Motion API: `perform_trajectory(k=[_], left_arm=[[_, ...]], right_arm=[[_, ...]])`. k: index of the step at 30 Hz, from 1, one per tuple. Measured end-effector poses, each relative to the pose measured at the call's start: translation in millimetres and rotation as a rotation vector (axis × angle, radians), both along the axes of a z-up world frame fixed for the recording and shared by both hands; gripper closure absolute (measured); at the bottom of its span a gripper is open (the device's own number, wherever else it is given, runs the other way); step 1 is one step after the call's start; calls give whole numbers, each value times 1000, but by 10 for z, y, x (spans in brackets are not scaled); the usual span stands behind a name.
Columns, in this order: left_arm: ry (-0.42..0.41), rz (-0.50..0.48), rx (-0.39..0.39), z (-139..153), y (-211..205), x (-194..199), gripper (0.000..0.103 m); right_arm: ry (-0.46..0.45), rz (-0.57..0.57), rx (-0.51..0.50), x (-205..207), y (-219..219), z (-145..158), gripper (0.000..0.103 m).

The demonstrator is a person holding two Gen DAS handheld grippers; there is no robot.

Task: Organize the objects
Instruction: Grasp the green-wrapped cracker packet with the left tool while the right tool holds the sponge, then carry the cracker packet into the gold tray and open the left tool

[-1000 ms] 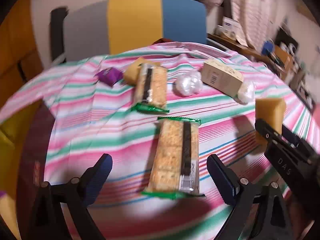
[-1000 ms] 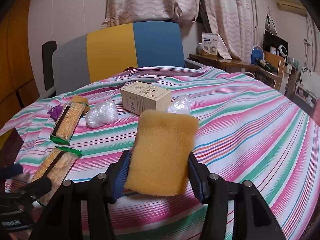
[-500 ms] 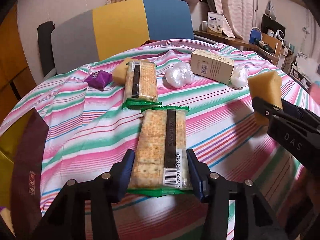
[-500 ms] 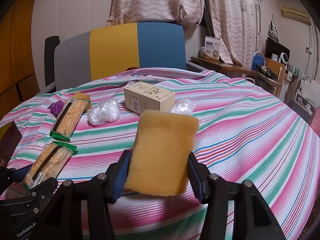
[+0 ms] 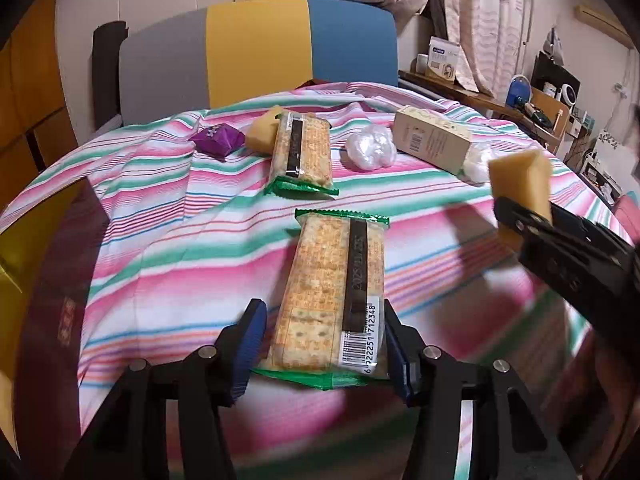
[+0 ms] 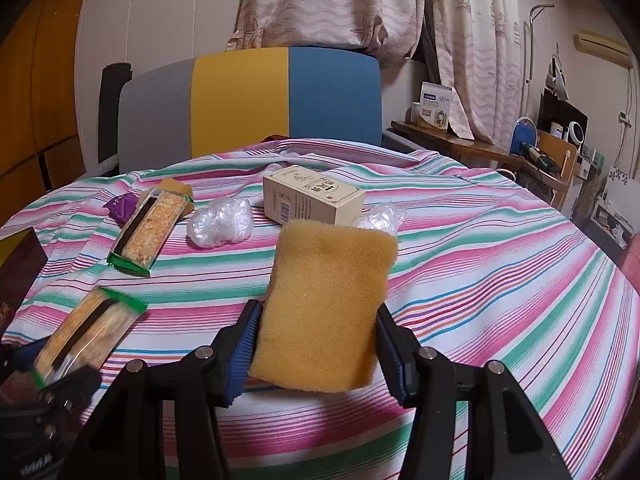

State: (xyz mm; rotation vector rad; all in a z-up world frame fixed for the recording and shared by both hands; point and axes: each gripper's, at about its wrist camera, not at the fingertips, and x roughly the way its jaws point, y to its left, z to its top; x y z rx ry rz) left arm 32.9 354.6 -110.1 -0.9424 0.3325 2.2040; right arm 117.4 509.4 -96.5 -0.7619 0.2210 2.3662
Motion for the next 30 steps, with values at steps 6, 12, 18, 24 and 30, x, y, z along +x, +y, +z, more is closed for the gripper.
perform_trajectory(k=[6, 12, 18, 24, 30], left_arm=[[-16, -17, 28, 31, -212, 231, 48], [-38, -17, 69, 118, -436, 357, 48], [-51, 5, 127, 286, -704, 414, 48], [-45, 50, 172, 479, -1038, 372, 48], [-40, 135, 197, 608, -1458, 199, 48]], right_arm=[[-16, 1, 12, -34, -12, -5, 48], [-24, 2, 26, -35, -29, -1, 48], [-37, 10, 44, -58, -65, 6, 48], [-54, 33, 90, -84, -173, 25, 48], [-80, 119, 130, -138, -355, 22, 48]])
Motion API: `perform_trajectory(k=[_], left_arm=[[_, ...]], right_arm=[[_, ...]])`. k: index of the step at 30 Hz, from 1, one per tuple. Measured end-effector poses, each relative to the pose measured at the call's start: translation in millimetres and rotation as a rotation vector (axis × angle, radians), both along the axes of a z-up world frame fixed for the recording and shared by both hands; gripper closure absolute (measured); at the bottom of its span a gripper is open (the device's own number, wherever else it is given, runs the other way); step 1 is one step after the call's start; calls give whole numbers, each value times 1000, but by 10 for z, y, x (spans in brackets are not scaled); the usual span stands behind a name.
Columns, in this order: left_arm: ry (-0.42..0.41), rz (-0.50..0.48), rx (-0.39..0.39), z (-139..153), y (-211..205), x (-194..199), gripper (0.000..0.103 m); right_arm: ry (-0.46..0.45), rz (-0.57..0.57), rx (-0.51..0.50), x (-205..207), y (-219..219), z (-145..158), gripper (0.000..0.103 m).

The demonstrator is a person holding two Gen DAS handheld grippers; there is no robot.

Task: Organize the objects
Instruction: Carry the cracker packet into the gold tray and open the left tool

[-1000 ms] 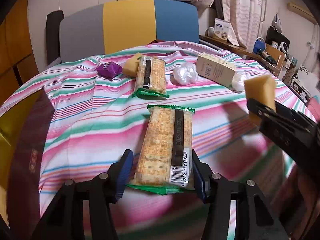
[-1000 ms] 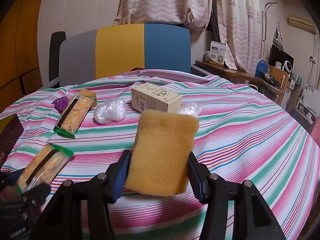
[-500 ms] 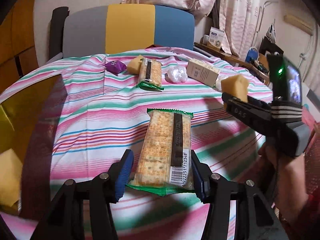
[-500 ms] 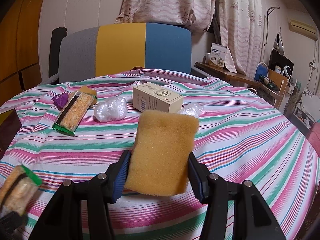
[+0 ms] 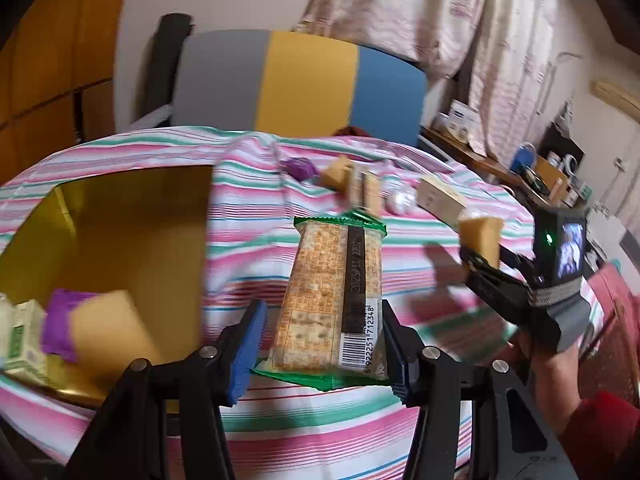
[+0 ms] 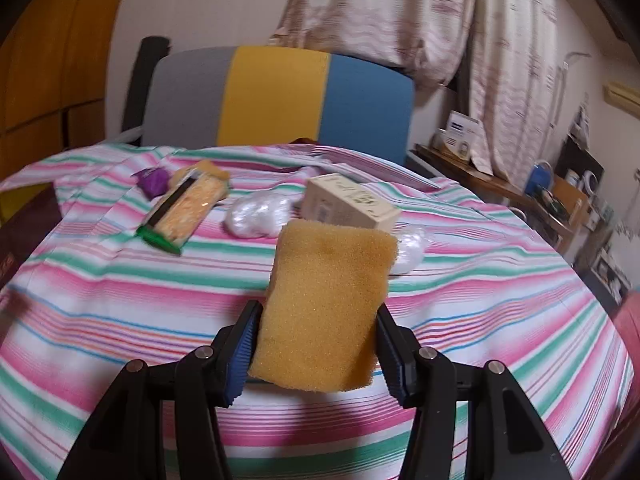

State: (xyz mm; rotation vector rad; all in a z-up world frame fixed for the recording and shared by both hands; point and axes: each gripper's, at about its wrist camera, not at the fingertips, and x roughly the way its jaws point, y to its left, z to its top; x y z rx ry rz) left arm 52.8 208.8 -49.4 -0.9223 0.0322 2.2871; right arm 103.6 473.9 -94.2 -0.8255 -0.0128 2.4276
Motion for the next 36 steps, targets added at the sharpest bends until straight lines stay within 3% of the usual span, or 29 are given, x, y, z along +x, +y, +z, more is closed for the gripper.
perform_trajectory(k=[10, 14, 16, 21, 23, 26, 29, 31, 35, 36], left_arm=[[-6, 173, -7, 77, -701, -441, 48], [8, 229, -43, 104, -924, -696, 48], [0, 258, -57, 96, -1046, -846, 74], [-117, 311, -188, -161, -1231, -1239, 75], [-167, 322, -149, -250, -1357, -1295, 75], [-156, 369, -122, -260, -1496, -1258, 74], [-147, 364, -70, -222, -1556, -1169, 63], [-130, 371, -59, -185, -1563, -1085, 41], [-75, 381, -72, -133, -1556, -923, 33], [-72, 390, -82, -120, -1570, -889, 26]], right_arm=[[-57, 78, 11, -74, -234, 15, 48], [-26, 152, -24, -88, -452, 135, 48], [4, 196, -50, -111, -606, 243, 48], [50, 335, -77, -234, -1094, 485, 48], [82, 393, -100, -271, -1302, 600, 48], [108, 457, -132, -323, -1548, 727, 48], [98, 526, -169, -429, -1785, 795, 48], [82, 560, -202, -500, -1917, 805, 48], [27, 625, -299, -682, -2151, 782, 48], [17, 635, -315, -726, -2187, 765, 48]])
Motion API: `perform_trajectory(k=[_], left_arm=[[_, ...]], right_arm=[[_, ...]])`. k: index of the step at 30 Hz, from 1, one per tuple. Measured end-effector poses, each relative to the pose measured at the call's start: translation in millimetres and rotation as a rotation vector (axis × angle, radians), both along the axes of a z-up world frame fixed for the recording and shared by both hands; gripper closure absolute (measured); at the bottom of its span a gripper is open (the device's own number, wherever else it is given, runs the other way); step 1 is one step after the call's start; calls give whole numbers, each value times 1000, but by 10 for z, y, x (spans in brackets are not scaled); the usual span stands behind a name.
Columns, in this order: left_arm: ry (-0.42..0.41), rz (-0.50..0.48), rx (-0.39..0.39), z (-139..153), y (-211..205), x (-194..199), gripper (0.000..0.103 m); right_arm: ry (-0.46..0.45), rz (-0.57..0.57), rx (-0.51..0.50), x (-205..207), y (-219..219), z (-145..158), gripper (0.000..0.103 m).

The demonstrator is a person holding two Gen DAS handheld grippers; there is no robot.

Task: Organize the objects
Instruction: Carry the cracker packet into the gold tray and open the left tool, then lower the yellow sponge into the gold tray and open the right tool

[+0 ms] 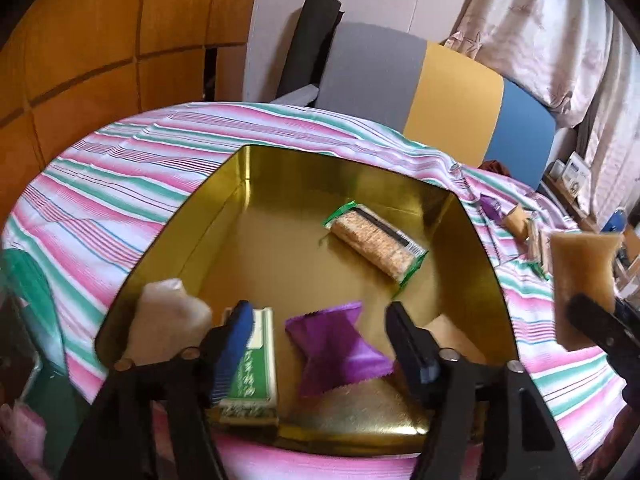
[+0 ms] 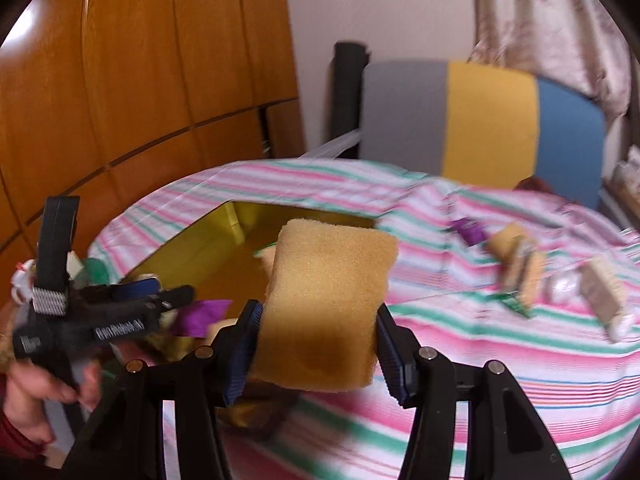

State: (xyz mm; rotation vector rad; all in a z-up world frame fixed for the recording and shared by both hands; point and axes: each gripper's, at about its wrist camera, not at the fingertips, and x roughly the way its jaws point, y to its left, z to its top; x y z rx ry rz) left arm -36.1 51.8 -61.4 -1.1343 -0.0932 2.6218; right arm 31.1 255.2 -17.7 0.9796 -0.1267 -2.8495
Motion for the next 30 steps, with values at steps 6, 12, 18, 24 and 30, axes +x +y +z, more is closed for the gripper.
perform_trajectory(k=[6, 12, 18, 24, 30], left_arm=[[-27, 46, -14, -34, -130, 55, 15], [-37, 106, -42, -3, -267, 55, 11], [-46, 143, -34, 44, -377, 30, 11], [-30, 223, -17, 175, -581, 10, 7], [-39, 303, 21, 179, -799, 4, 4]], right_arm=[[-107, 74, 1, -333, -342, -131, 48], [-175, 98, 3, -573, -499, -240, 48], [-199, 116, 25, -722, -629, -281, 48], [-241, 127, 38, -966, -751, -336, 48], [-321, 145, 39, -1301, -984, -479, 47]])
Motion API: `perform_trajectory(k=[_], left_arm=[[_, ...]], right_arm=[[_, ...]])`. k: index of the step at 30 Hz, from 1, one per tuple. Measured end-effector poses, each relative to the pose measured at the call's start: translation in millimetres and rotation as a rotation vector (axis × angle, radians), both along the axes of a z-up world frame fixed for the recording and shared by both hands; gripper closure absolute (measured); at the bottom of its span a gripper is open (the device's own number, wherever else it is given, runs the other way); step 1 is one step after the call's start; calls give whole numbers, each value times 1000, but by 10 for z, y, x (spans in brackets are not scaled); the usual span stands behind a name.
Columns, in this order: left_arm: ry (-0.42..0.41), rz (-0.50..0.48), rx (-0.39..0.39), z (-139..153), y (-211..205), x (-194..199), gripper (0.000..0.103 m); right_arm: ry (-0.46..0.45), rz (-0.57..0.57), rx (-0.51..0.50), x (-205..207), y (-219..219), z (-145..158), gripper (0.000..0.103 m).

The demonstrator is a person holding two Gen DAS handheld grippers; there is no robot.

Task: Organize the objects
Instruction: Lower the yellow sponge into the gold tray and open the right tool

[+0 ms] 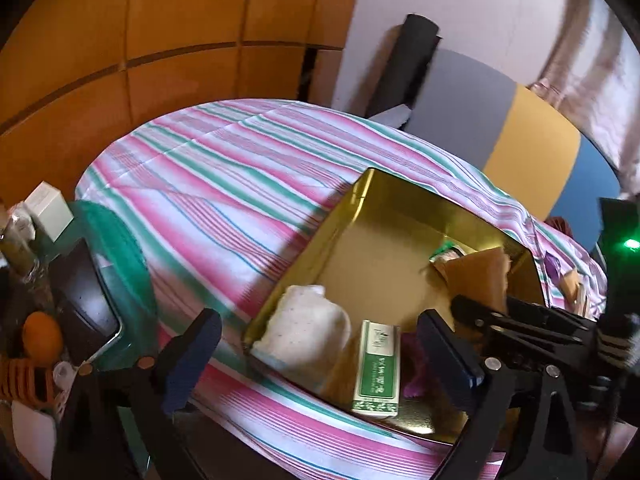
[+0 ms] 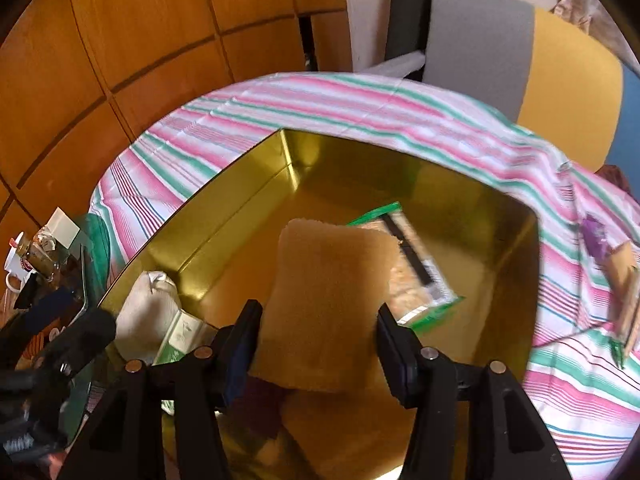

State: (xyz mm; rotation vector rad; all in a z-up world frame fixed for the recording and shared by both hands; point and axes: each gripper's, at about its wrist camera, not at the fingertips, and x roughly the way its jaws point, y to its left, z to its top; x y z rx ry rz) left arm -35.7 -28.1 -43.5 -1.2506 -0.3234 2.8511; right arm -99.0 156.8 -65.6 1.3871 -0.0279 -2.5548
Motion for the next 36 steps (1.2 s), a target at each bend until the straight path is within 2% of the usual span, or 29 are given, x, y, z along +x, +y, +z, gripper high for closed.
perform_trajectory(k=[3, 6, 10, 16, 23, 28, 31, 36], left_arm=[[0, 21, 11, -5, -39, 13, 4], [2, 30, 8, -5, -48, 11, 4], [-2, 28, 9, -21, -16, 20, 4], [1, -9, -2, -11, 102, 69, 2], [8, -80, -14, -11, 330, 175, 0], [18, -141, -24, 4, 523, 280, 0], [26, -183, -18, 8, 631, 340, 0], [21, -266, -13, -11, 856, 462, 0]], right_arm=[[6, -27, -4, -43, -25, 15, 44], [37, -67, -54, 7, 71, 100, 39], [106, -108, -60, 134, 203, 244, 33], [181, -136, -77, 318, 395, 423, 32], [224, -176, -39, 642, 601, 486, 32], [230, -232, -15, 841, 833, 462, 32], [212, -279, 15, 939, 1010, 398, 32], [162, -358, 8, 1113, 1353, 214, 32]])
